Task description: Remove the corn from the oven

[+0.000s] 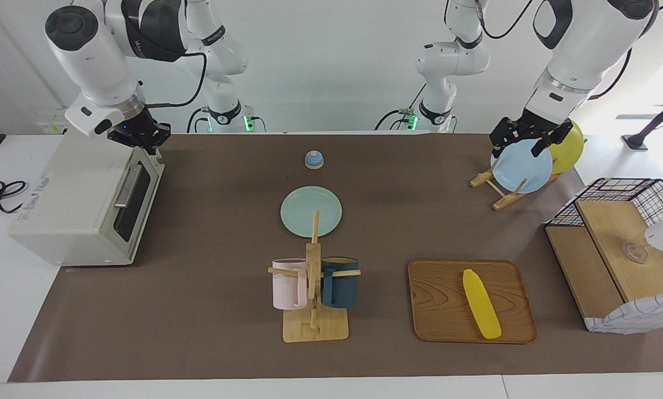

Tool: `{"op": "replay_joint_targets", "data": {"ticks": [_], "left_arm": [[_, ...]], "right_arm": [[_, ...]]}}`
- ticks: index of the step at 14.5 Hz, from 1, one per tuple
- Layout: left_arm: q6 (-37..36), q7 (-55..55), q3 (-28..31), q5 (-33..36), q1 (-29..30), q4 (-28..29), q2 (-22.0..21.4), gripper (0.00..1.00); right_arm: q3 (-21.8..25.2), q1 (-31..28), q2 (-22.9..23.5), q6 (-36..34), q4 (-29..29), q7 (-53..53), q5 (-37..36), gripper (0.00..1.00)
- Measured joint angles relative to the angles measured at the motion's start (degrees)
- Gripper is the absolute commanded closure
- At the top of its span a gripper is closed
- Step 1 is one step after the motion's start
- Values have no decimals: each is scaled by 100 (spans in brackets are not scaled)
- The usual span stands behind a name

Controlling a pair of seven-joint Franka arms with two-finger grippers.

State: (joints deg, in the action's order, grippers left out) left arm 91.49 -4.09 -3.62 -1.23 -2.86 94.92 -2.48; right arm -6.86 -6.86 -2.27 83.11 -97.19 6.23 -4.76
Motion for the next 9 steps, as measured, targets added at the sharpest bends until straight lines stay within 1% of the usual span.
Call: {"op": "replay_joint_targets", "data": {"ticks": [2, 3, 4, 5, 9], "left_arm": [[0, 0, 5, 0, 1, 0, 0, 0], [0, 0, 8, 0, 3, 0, 0, 0], [-1, 0, 10, 0, 3, 0, 0, 0], [-1, 0, 11, 0, 4, 0, 0, 0], [-1, 0, 12, 0, 4, 0, 0, 0]], "right_arm": [[-197, 3, 215, -205, 446, -222, 99, 100], [-285, 5, 306, -243, 593, -328, 145, 93], [-336, 6, 374, -244, 681, -393, 224, 57], [-356, 6, 428, -244, 731, -430, 326, 1], [-339, 94, 555, -266, 731, -452, 426, 0]]}}
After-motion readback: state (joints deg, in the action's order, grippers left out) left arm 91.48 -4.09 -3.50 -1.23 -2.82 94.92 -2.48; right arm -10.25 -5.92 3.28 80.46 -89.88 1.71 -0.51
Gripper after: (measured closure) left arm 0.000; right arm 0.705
